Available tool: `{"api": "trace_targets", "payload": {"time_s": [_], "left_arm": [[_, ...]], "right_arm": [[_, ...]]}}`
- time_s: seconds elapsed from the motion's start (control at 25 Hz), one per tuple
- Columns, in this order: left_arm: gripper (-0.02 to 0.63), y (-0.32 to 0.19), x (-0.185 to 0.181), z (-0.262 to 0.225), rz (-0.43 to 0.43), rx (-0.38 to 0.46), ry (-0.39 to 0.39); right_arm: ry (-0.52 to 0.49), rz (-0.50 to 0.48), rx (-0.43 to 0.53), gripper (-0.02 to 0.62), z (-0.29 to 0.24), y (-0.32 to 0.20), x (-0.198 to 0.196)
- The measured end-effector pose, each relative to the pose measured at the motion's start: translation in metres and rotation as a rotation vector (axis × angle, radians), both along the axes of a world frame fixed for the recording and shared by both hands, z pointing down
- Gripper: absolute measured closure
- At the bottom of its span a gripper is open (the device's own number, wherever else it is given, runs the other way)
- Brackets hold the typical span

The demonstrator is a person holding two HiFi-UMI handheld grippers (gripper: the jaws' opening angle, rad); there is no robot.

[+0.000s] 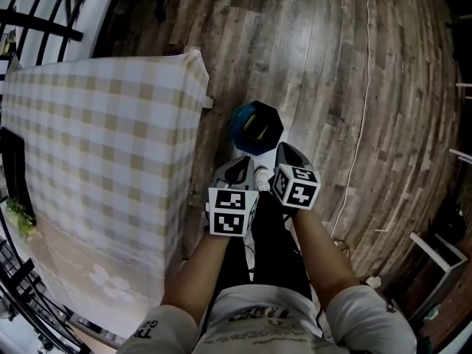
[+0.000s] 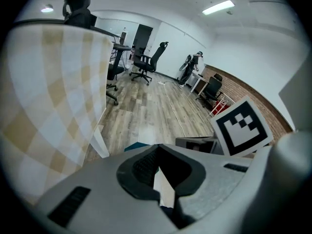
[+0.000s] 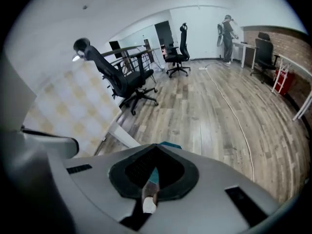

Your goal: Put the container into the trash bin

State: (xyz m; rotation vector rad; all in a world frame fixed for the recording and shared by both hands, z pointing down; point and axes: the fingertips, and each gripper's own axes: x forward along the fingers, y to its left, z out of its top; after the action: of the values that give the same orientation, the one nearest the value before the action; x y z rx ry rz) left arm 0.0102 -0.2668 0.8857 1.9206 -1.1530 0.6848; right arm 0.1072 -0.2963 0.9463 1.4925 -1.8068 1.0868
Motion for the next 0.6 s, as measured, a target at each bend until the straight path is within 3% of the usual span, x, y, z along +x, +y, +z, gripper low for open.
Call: {"api": "trace_targets", "payload": {"time_s": [0.24,0.32,0.48,0.56,0.6], "left_arm": [[0.601,0.02,0.007,-0.098,-0.046,0.026,0.036],[0.601,0.076,0.008,-0.176,-0.048,0.053,0.044],[0.601,0.215,0.001,-0.386,-0.05,0.206,0.047],[0.601,0.23,-0.003,-0.434,-0.054,0.259,0.044],[0.601,0.212,-0.004,-0.441,-0.058,0.288,0.043]], "right_arm": [[-0.019,-0.009,0.124,0.593,-0.137,0.018,-0.003],[-0.02,0.003,0.167,0.594,-0.221,0.077,0.0],[-0.03,0.029,0.33,0.594,-0.44,0.22,0.005],[-0.044,0.03,0.386,0.594,-0.491,0.236,0.004],[-0.056,0.026,0.415,0.594,-0.5,0.22,0.003]]}}
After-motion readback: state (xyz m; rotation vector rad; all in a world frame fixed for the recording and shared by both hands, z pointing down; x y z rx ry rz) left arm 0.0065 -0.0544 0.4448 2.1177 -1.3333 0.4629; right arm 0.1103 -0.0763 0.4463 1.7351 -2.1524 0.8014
